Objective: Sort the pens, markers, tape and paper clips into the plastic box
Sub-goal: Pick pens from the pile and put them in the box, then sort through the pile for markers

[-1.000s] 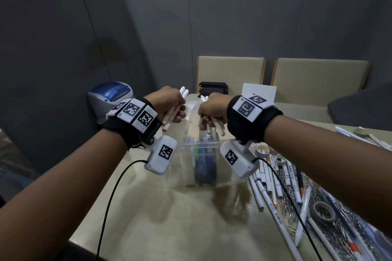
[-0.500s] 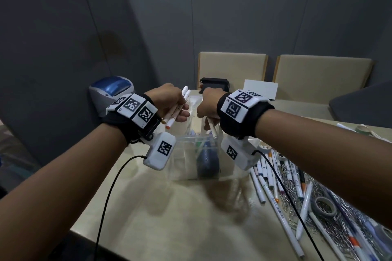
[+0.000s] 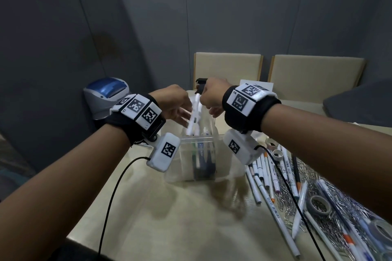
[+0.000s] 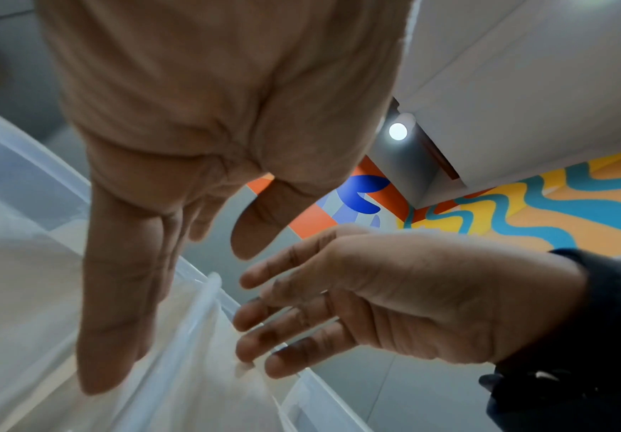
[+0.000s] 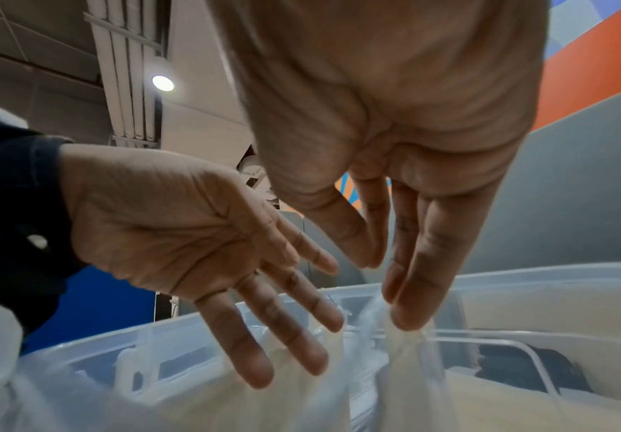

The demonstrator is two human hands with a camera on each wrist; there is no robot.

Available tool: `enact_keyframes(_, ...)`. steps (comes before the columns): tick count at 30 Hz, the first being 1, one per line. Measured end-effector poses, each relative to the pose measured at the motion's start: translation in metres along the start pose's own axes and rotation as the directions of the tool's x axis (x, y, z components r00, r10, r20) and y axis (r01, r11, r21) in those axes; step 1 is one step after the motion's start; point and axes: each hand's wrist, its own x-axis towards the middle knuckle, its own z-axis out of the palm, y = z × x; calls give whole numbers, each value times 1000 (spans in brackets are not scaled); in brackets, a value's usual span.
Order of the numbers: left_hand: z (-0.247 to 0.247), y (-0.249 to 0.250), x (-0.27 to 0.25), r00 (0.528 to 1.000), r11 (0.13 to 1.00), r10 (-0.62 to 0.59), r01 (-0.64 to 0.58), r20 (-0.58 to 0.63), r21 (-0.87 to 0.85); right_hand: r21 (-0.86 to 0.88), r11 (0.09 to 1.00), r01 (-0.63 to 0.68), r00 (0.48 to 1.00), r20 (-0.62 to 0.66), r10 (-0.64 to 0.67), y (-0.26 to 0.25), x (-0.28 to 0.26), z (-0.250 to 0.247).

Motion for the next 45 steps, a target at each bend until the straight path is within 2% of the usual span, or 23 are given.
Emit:
enact_keyframes(5, -4, -1, 1, 998, 999, 45, -43, -48, 31, 92, 995, 40, 993, 103, -50, 6, 3, 1)
enact_keyframes(10, -24, -10, 0, 979, 982, 122, -95, -163, 163, 141, 989, 54, 944, 316, -96, -4, -5, 11)
enact_keyframes(12, -30, -18, -1, 984, 969, 100, -64, -146, 237, 82, 995, 52, 906, 415, -82, -8, -5, 17)
enact_keyframes(14, -34, -27, -3, 990, 947, 97, -61, -102, 314, -46, 995, 91, 860, 507, -55, -14, -4, 19)
enact_keyframes(17, -34, -34, -5, 985, 910, 162, -125, -62, 394, -144, 979, 148, 839, 542, -47, -23, -4, 9)
enact_keyframes(19, -29, -32, -7, 965, 866, 247, -182, -82, 465, -103, 982, 157, 846, 527, -80, -23, -7, -5)
enact_keyframes(22, -9, -16, -9, 896, 760, 433, -305, -98, 574, -8, 988, 152, 885, 446, -133, -5, -19, -31)
enact_keyframes(25, 25, 9, -18, 792, 654, 609, -467, -48, 596, 77, 987, 140, 926, 341, -158, 29, -36, -63)
enact_keyframes(27, 60, 27, -24, 707, 583, 707, -583, 1, 566, 105, 989, 104, 952, 278, -130, 64, -51, -87)
enact_keyframes(29, 103, 43, -26, 632, 515, 772, -686, 70, 514, 122, 992, 30, 977, 205, -54, 111, -69, -110)
enact_keyframes(30, 123, 49, -24, 614, 499, 780, -728, 122, 471, 116, 993, -17, 985, 170, -3, 135, -77, -120)
enact_keyframes(34, 199, 61, -3, 601, 484, 694, -797, 397, 360, 122, 969, -215, 976, 55, 210, 226, -107, -146)
enact_keyframes(38, 266, 60, 28, 622, 501, 546, -780, 562, 376, 45, 930, -365, 929, -41, 367, 303, -135, -161)
enact_keyframes(40, 280, 51, 46, 657, 523, 465, -744, 593, 414, -3, 913, -408, 911, -75, 407, 327, -142, -158)
enact_keyframes(45, 322, 50, 80, 695, 581, 351, -687, 627, 436, -104, 864, -493, 867, -138, 478, 383, -163, -164)
